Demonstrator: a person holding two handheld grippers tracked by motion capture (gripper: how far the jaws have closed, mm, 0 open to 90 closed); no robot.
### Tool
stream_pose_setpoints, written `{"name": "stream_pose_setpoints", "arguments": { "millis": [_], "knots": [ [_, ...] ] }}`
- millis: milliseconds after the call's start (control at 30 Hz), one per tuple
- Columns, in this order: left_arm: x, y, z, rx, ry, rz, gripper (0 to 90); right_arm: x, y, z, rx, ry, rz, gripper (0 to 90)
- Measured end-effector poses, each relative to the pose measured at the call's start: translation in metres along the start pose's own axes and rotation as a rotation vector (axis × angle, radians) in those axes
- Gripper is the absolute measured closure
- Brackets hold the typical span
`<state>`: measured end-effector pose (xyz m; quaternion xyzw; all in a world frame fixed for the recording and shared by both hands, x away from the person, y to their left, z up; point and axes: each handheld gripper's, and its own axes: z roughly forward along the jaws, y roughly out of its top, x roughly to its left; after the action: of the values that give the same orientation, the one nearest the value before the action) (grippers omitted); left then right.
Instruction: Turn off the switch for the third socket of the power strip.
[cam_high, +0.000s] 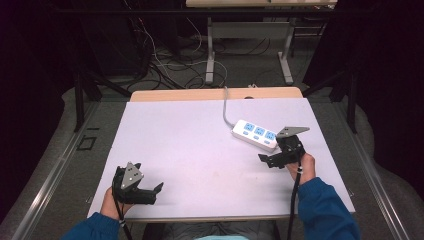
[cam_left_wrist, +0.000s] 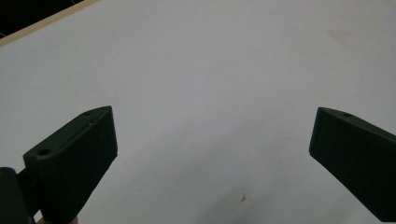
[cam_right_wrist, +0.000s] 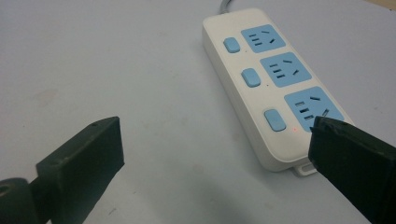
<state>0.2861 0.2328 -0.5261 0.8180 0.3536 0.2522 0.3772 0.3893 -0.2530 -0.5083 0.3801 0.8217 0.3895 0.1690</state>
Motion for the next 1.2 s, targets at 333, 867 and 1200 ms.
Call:
{"name": "stream_pose_setpoints", "arguments": {
  "millis": [333,867,1200],
  "knots": [
    [0.001,0.000,0.000,0.005,0.001,0.009,0.9,-0.009,0.005,0.007,-0.009,0.003,0.026,0.0],
    [0.000,0.000,0.001,0.001,0.003,0.000,0.9,-0.029,0.013,0.020,-0.014,-0.018,0.064,0.0],
    [0.000,0.000,0.001,0.001,0.000,0.001,0.9,-0.036,0.015,0.027,-0.016,-0.023,0.064,7.3]
  ]
}}
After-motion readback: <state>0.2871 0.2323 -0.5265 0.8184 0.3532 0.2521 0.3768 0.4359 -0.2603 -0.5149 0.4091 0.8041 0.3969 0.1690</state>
